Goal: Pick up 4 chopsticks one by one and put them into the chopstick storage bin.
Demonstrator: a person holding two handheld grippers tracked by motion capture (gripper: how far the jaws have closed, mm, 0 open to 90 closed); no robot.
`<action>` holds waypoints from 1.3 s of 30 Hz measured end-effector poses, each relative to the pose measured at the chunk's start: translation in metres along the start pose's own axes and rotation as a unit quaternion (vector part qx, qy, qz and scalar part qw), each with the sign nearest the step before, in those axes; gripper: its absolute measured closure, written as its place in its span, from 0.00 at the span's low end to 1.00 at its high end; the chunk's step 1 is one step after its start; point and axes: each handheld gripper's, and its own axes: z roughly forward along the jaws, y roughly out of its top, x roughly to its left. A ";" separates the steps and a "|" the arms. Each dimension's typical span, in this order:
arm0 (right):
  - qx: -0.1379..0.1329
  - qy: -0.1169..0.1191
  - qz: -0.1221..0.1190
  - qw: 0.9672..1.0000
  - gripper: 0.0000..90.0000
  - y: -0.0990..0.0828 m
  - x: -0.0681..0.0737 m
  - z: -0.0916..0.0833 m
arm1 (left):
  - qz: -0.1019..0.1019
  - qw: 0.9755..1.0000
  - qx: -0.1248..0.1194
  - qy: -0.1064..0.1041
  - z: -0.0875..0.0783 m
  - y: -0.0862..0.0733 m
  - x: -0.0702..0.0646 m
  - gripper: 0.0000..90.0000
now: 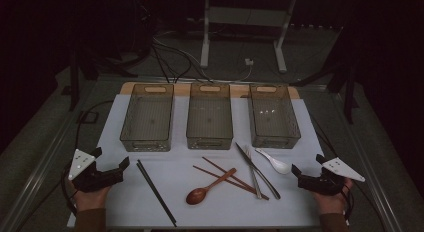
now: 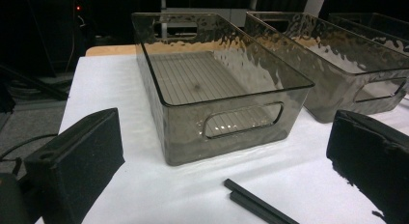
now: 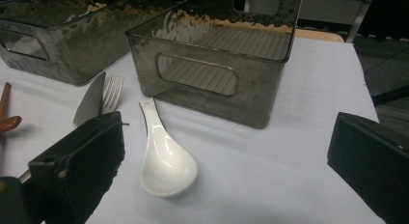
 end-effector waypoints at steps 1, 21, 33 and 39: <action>0.000 -0.001 0.000 1.000 0.00 0.000 0.000 0.000 | -0.001 1.000 0.001 0.000 0.000 0.000 0.000 0.01; 0.001 -0.012 -0.002 1.000 0.00 -0.001 0.000 -0.001 | 0.012 1.000 0.021 0.015 -0.002 0.008 -0.009 0.01; 0.000 -0.015 0.000 1.000 0.00 -0.001 0.000 -0.002 | 0.022 0.999 0.046 0.016 -0.003 0.017 -0.015 0.01; 0.001 -0.014 -0.001 1.000 0.00 -0.001 0.000 -0.002 | 0.024 0.998 0.057 0.010 -0.002 0.020 -0.017 0.01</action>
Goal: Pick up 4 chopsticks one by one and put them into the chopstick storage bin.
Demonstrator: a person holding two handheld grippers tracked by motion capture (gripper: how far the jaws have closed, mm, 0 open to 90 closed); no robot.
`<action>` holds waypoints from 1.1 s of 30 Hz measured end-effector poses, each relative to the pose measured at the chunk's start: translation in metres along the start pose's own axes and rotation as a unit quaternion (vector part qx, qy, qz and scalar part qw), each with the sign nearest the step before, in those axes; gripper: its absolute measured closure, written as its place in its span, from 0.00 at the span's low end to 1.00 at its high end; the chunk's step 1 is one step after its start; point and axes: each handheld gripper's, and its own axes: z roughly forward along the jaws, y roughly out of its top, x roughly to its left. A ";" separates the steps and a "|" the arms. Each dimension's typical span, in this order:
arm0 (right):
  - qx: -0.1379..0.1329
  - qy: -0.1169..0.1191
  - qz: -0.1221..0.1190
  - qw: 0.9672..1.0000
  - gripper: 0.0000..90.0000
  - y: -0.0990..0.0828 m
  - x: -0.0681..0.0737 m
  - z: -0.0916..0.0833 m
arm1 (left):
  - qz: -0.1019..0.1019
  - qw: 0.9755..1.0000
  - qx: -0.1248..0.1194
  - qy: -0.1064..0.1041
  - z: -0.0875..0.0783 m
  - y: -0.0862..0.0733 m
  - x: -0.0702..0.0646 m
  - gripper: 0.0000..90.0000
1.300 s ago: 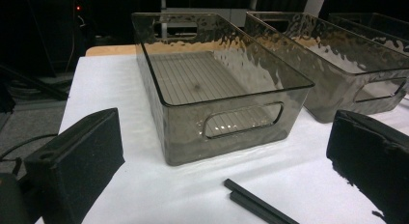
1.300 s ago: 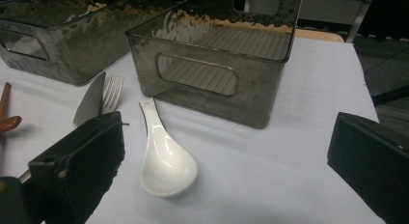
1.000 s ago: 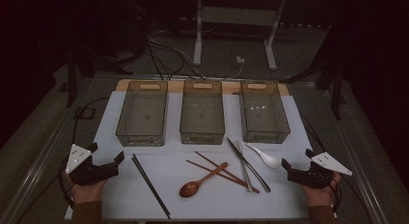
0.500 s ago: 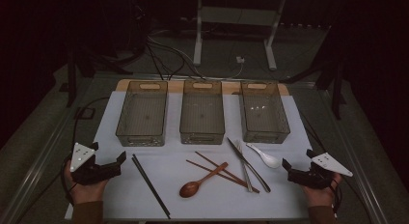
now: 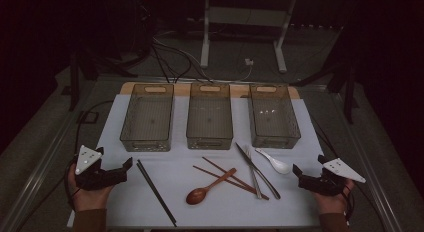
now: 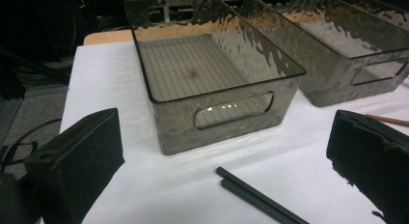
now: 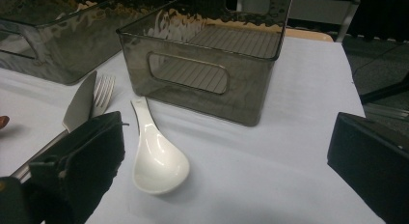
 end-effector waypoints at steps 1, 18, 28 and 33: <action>0.000 0.000 0.000 1.000 0.00 0.000 0.000 0.000 | 0.000 1.000 0.001 -0.001 0.001 0.000 -0.001 0.01; -0.001 -0.002 0.000 1.000 0.00 0.000 -0.001 -0.001 | 0.017 0.999 0.022 -0.018 0.005 0.014 -0.015 0.01; -0.001 -0.002 0.000 1.000 0.00 0.000 -0.001 -0.001 | 0.030 0.998 0.042 -0.027 0.013 0.018 -0.022 0.01; -0.001 -0.001 -0.002 1.000 0.00 0.000 -0.001 -0.001 | 0.037 0.997 0.051 -0.032 0.017 0.019 -0.026 0.01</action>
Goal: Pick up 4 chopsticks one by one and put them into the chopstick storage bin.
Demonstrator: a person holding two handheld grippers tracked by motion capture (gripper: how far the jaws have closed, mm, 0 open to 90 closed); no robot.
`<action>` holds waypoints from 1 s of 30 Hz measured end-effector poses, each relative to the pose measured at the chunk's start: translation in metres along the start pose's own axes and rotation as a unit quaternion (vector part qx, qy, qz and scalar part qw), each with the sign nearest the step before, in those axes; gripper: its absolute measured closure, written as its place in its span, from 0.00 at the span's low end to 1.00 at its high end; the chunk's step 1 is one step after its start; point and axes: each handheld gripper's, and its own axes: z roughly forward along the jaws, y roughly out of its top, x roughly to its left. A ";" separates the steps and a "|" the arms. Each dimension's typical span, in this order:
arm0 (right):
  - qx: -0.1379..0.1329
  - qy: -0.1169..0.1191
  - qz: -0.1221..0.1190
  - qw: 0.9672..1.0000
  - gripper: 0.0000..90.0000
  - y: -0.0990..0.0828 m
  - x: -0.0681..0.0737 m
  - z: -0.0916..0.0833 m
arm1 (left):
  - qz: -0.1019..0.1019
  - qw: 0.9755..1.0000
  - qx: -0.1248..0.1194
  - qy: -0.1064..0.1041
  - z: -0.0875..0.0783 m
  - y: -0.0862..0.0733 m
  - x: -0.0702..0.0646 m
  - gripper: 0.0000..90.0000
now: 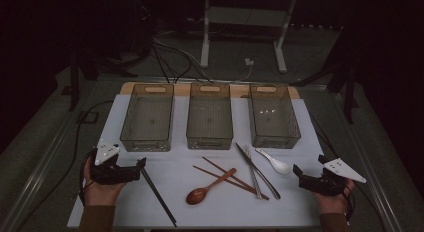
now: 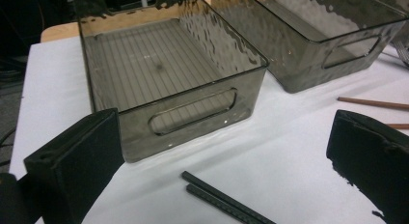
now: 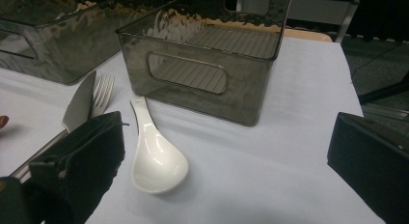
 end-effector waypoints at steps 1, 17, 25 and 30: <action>0.000 0.000 0.000 1.000 0.00 0.000 0.000 0.000 | 0.001 1.000 0.002 -0.001 0.001 0.000 -0.001 0.01; 0.002 0.001 0.000 1.000 0.00 0.000 0.000 0.000 | 0.011 0.999 0.036 -0.014 0.009 0.000 -0.004 0.01; 0.003 0.002 0.001 1.000 0.00 0.000 0.000 0.001 | 0.016 0.998 0.060 -0.021 0.013 0.000 -0.003 0.01; 0.004 0.002 0.000 1.000 0.00 0.000 0.000 0.001 | 0.019 0.997 0.075 -0.023 0.016 0.000 -0.003 0.01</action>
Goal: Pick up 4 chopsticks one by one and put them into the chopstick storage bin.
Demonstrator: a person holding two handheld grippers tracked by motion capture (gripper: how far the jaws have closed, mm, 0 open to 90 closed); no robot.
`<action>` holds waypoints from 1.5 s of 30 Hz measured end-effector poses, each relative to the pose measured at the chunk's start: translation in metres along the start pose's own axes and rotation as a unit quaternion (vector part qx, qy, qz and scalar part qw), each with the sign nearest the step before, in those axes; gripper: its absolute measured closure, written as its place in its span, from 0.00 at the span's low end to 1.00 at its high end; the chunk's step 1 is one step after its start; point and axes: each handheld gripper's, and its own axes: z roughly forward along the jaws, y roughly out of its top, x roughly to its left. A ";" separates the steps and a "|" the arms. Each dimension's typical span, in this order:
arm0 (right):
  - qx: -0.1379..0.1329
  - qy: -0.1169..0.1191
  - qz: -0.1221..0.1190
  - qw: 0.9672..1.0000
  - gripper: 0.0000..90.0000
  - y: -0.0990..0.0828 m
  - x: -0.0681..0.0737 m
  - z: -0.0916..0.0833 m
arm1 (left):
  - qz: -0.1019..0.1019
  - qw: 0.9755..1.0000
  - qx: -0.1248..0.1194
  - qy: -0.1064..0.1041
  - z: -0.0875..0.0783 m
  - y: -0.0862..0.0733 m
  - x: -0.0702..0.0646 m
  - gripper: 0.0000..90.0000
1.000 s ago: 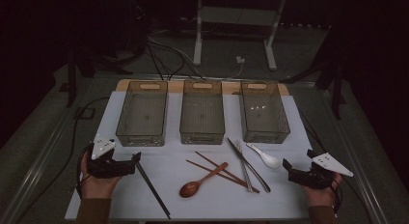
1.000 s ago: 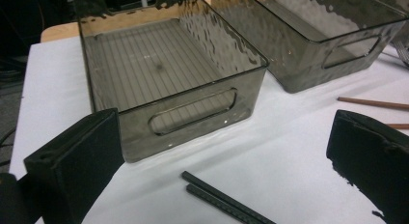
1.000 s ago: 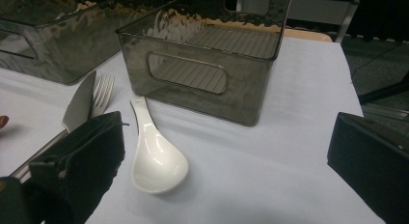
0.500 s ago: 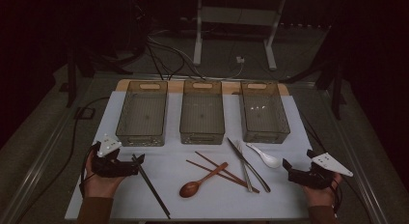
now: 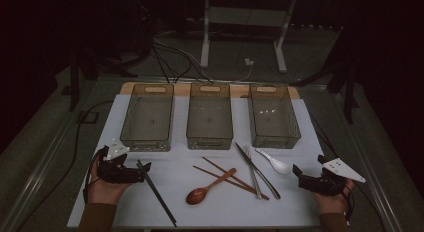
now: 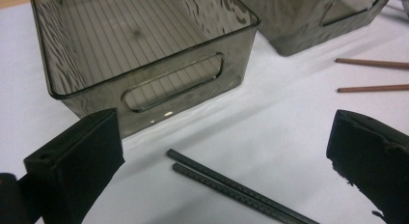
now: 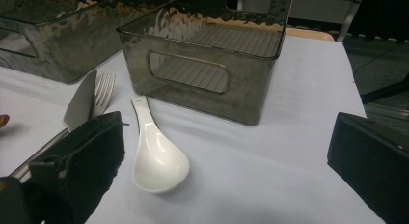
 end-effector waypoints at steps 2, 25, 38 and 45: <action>0.000 0.000 0.000 1.000 0.00 0.000 0.000 0.000 | 0.000 1.000 0.005 0.000 0.001 0.000 0.000 0.01; -0.003 -0.001 0.003 1.000 0.00 0.000 -0.001 -0.001 | 0.018 0.999 0.048 -0.009 0.013 0.001 -0.004 0.01; -0.002 -0.001 0.002 1.000 0.00 0.000 -0.001 -0.001 | 0.022 0.997 0.067 -0.013 0.017 0.002 -0.005 0.01; -0.003 -0.001 0.003 1.000 0.00 0.000 -0.001 -0.001 | 0.023 0.997 0.073 -0.013 0.019 0.001 -0.005 0.01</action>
